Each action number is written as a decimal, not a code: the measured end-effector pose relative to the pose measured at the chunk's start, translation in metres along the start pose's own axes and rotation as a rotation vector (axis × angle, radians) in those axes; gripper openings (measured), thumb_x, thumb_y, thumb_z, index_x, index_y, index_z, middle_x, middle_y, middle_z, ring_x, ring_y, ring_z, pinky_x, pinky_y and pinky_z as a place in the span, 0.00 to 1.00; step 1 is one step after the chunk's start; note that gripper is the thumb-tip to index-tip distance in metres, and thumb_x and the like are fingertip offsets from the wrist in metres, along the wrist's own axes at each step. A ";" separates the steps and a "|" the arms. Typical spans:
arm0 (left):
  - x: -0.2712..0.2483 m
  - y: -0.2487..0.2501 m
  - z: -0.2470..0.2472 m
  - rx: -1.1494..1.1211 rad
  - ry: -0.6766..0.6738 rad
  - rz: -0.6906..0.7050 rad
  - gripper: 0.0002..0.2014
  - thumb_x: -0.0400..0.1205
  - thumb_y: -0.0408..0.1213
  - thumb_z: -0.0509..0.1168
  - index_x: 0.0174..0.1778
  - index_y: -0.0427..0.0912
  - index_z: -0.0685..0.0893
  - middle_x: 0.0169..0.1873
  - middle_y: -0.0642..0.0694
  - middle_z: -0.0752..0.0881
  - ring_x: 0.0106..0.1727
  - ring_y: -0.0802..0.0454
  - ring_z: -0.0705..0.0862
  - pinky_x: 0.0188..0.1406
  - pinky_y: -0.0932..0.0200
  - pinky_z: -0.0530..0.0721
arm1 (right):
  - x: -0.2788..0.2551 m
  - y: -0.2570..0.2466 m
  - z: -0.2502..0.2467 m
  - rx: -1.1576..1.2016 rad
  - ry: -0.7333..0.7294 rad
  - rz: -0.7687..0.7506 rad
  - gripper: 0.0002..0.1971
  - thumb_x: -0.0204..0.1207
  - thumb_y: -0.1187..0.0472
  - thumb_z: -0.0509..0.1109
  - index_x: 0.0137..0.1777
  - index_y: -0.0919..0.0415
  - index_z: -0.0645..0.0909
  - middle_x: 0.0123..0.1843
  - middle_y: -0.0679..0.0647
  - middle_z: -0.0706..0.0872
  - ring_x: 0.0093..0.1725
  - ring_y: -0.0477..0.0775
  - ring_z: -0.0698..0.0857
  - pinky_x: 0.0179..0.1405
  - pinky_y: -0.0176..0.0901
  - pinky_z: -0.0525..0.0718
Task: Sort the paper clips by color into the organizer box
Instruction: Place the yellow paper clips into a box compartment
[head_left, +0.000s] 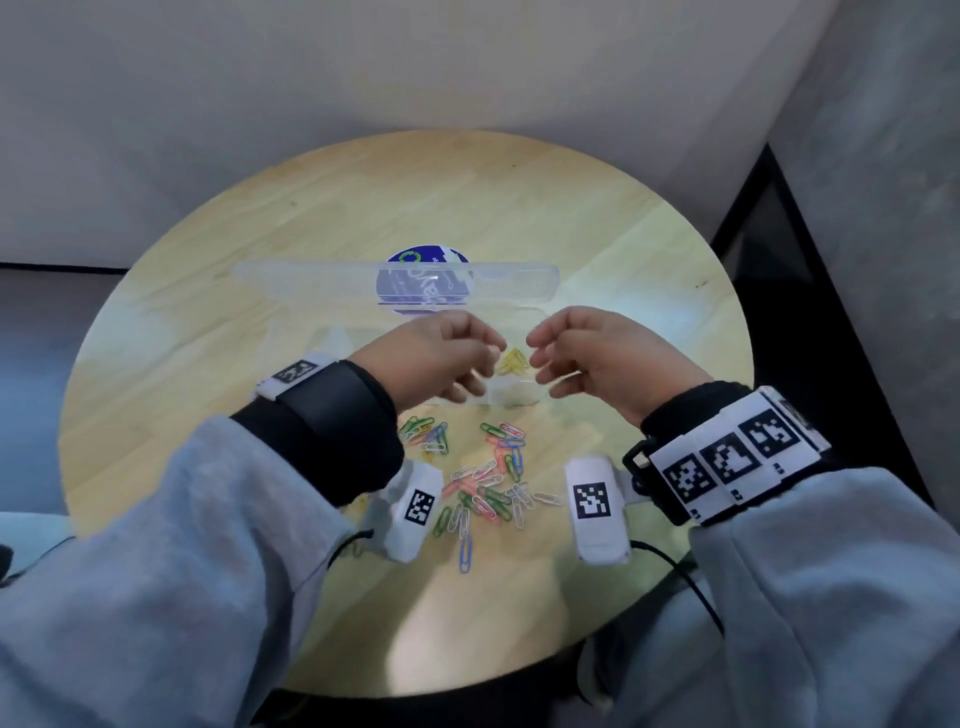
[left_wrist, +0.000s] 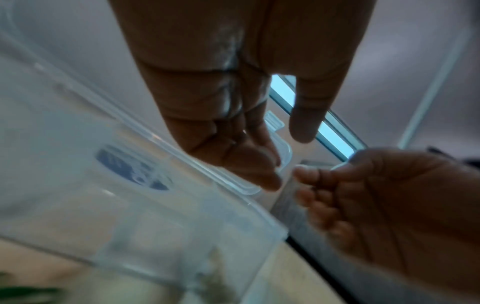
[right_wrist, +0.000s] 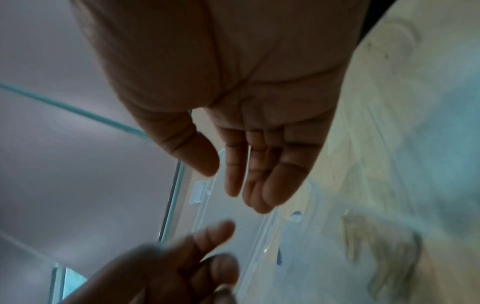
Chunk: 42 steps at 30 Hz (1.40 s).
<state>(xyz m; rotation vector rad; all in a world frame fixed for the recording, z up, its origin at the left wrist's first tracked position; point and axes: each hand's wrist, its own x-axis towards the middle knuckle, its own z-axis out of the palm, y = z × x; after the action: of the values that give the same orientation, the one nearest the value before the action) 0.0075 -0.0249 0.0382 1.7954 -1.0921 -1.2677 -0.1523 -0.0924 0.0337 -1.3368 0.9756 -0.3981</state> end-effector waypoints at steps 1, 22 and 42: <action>-0.005 -0.005 0.000 0.130 -0.007 0.000 0.08 0.80 0.31 0.63 0.40 0.48 0.81 0.31 0.50 0.81 0.28 0.57 0.80 0.27 0.68 0.77 | -0.003 0.002 -0.001 -0.138 -0.007 -0.003 0.12 0.76 0.74 0.59 0.38 0.59 0.78 0.34 0.54 0.81 0.33 0.51 0.80 0.31 0.39 0.80; -0.020 -0.038 0.043 1.015 -0.052 -0.110 0.12 0.75 0.46 0.70 0.49 0.48 0.78 0.43 0.50 0.78 0.45 0.51 0.76 0.30 0.61 0.67 | -0.029 0.051 0.036 -1.209 -0.276 0.057 0.22 0.67 0.52 0.77 0.57 0.54 0.73 0.49 0.49 0.74 0.47 0.53 0.76 0.45 0.43 0.75; -0.008 -0.044 0.046 0.937 -0.106 -0.099 0.08 0.74 0.43 0.71 0.41 0.49 0.78 0.40 0.52 0.81 0.42 0.52 0.77 0.27 0.64 0.67 | -0.017 0.052 0.045 -1.273 -0.254 0.002 0.11 0.75 0.66 0.65 0.55 0.66 0.83 0.55 0.61 0.87 0.48 0.58 0.81 0.42 0.40 0.74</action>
<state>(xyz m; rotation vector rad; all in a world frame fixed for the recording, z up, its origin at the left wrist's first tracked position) -0.0264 -0.0013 -0.0110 2.4759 -1.8783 -0.9608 -0.1414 -0.0386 -0.0121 -2.4300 1.0206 0.5121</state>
